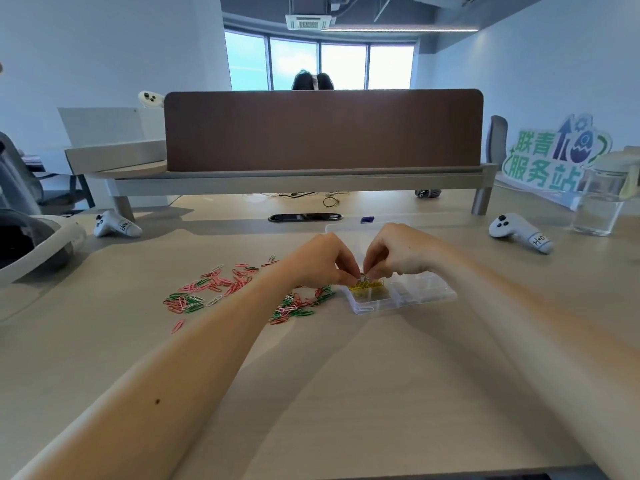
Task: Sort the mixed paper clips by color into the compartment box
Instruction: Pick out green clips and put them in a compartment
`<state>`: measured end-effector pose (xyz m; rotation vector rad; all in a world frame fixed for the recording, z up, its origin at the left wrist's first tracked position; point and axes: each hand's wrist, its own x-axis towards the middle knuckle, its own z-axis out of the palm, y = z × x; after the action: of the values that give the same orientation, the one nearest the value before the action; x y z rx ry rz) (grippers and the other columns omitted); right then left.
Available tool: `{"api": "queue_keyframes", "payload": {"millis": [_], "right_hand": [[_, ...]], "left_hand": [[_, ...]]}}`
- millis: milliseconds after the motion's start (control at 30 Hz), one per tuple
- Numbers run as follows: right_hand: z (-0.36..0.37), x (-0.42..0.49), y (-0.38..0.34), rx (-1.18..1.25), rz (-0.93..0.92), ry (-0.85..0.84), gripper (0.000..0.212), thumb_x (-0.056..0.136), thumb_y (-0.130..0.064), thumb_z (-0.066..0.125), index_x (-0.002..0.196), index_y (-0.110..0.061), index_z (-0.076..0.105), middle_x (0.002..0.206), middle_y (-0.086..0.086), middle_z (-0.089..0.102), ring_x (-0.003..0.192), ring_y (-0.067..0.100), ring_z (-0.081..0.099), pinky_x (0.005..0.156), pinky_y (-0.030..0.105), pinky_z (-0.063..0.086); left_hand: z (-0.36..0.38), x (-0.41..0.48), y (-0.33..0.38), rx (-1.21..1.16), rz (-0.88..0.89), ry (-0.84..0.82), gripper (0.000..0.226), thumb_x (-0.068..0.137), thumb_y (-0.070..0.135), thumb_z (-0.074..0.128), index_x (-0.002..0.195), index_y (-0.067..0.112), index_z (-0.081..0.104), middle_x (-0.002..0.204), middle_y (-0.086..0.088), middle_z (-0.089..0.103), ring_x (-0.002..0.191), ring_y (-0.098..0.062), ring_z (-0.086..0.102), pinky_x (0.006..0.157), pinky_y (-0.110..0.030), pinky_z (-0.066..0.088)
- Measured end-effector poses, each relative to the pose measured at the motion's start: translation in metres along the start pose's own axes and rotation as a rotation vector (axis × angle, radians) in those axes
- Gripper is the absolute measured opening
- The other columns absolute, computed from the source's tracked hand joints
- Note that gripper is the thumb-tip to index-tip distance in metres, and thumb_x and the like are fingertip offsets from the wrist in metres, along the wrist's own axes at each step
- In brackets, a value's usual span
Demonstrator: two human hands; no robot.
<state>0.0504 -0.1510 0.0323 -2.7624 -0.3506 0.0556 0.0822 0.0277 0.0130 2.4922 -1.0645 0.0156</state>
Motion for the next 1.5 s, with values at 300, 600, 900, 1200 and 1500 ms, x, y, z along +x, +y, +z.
{"api": "queue_keyframes", "payload": {"millis": [300, 600, 900, 1200, 1500], "right_hand": [[0.001, 0.001, -0.006, -0.024, 0.029, -0.154, 0.015, 0.089, -0.023, 0.067, 0.103, -0.022, 0.074, 0.079, -0.011, 0.068, 0.07, 0.007, 0.06, 0.058, 0.019, 0.046], [-0.008, -0.01, -0.015, -0.043, 0.034, -0.33, 0.011, 0.083, -0.03, 0.073, 0.079, -0.02, 0.075, 0.058, -0.006, 0.059, 0.049, 0.01, 0.048, 0.05, 0.023, 0.042], [0.005, -0.011, -0.028, -0.066, -0.004, -0.4, 0.011, 0.081, -0.029, 0.075, 0.075, -0.021, 0.073, 0.062, 0.004, 0.051, 0.047, 0.013, 0.039, 0.044, 0.02, 0.034], [-0.006, -0.013, -0.011, 0.093, -0.01, -0.213, 0.008, 0.08, -0.02, 0.077, 0.076, -0.015, 0.072, 0.064, 0.0, 0.062, 0.052, 0.01, 0.051, 0.049, 0.024, 0.039], [-0.012, -0.012, 0.004, 0.206, -0.029, -0.063, 0.005, 0.08, -0.007, 0.076, 0.081, -0.012, 0.073, 0.073, 0.004, 0.073, 0.061, 0.009, 0.066, 0.051, 0.02, 0.047]], "left_hand": [[-0.003, -0.009, -0.001, 0.002, 0.012, -0.066, 0.019, 0.088, 0.018, 0.066, 0.105, 0.017, 0.074, 0.099, 0.004, 0.073, 0.079, -0.001, 0.061, 0.077, -0.013, 0.046], [-0.017, -0.026, -0.008, -0.016, 0.032, -0.039, 0.016, 0.086, 0.024, 0.069, 0.101, 0.02, 0.074, 0.074, 0.018, 0.062, 0.064, 0.004, 0.056, 0.064, -0.011, 0.041], [-0.003, -0.024, -0.004, -0.022, 0.046, -0.107, 0.015, 0.077, 0.029, 0.078, 0.092, 0.032, 0.076, 0.06, 0.019, 0.061, 0.055, 0.005, 0.054, 0.057, -0.01, 0.038], [-0.004, -0.026, -0.009, -0.053, 0.039, -0.086, 0.015, 0.075, 0.027, 0.08, 0.089, 0.027, 0.077, 0.085, 0.014, 0.073, 0.076, 0.003, 0.063, 0.07, -0.012, 0.045], [-0.011, -0.03, -0.021, -0.036, -0.015, 0.047, 0.02, 0.091, 0.021, 0.062, 0.109, 0.02, 0.07, 0.097, 0.006, 0.069, 0.076, 0.0, 0.06, 0.077, -0.02, 0.052]]}}
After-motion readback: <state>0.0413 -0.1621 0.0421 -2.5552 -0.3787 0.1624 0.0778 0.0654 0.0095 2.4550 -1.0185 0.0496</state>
